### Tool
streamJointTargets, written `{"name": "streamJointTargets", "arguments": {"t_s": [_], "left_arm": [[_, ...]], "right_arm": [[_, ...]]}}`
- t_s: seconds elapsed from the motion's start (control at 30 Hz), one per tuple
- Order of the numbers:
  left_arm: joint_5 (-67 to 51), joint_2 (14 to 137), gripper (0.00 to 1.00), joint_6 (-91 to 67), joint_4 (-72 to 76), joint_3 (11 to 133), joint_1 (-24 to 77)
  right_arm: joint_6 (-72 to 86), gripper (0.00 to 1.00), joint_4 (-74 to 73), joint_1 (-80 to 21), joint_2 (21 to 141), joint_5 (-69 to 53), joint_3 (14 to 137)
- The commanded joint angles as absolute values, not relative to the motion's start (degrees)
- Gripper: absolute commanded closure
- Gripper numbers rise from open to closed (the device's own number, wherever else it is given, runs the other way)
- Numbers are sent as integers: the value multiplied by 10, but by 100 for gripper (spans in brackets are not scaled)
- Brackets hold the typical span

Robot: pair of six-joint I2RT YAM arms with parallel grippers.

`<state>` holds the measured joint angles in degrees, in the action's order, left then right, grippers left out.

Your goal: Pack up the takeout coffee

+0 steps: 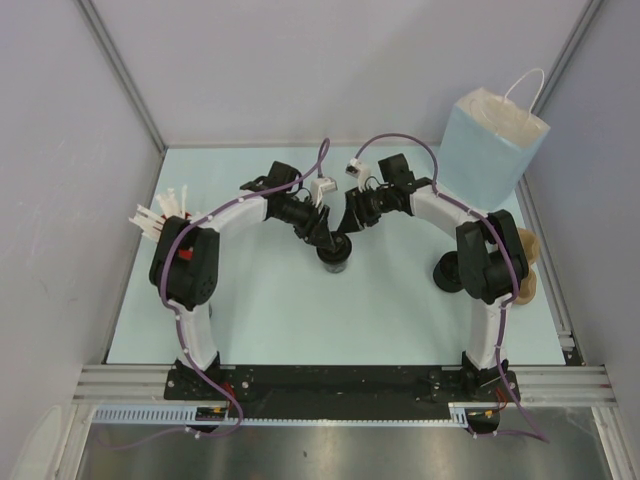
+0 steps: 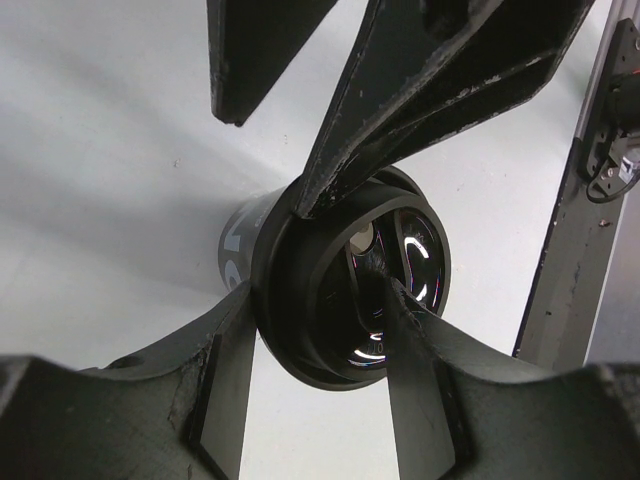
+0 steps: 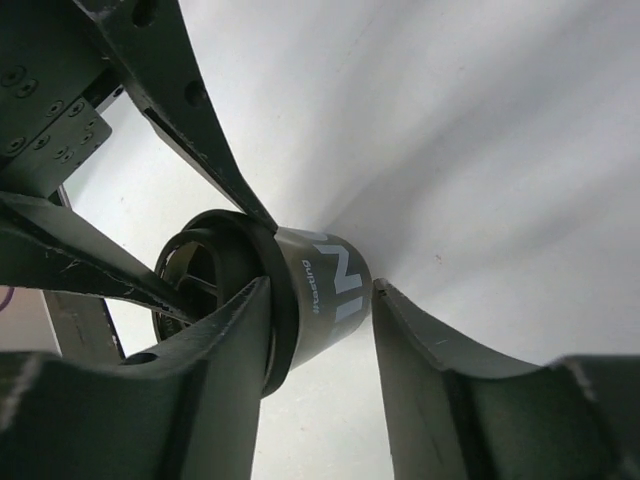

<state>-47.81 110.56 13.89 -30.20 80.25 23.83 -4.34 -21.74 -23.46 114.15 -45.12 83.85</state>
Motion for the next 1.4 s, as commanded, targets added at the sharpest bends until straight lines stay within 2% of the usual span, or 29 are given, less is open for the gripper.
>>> {"name": "streamJointTargets", "arguments": {"t_s": [0.0, 0.13, 0.33, 0.4, 0.53, 0.57, 0.87, 1.2, 1.37], "left_arm": [[-276, 1143, 76, 238, -349, 763, 239], [-273, 1143, 76, 238, -351, 765, 239], [-270, 1145, 77, 236, -354, 771, 241], [-268, 1145, 78, 237, -357, 773, 241], [-265, 1142, 78, 236, -359, 771, 242], [-265, 1142, 78, 237, -360, 772, 242], [-251, 1134, 78, 244, -361, 766, 243], [-234, 1126, 78, 256, -366, 763, 246], [-232, 1120, 78, 256, -366, 761, 246]], "right_arm": [[-101, 46, -347, -273, 1208, -346, 785], [-103, 41, -354, -266, 1214, -359, 780], [-109, 40, -359, -268, 1219, -327, 778], [-112, 42, -361, -266, 1221, -322, 777], [-120, 59, -370, -262, 1223, -320, 776], [-123, 60, -372, -265, 1222, -316, 775], [-150, 59, -388, -287, 1228, -250, 770], [-170, 49, -415, -307, 1253, -208, 765], [-165, 48, -406, -304, 1232, -209, 765]]}}
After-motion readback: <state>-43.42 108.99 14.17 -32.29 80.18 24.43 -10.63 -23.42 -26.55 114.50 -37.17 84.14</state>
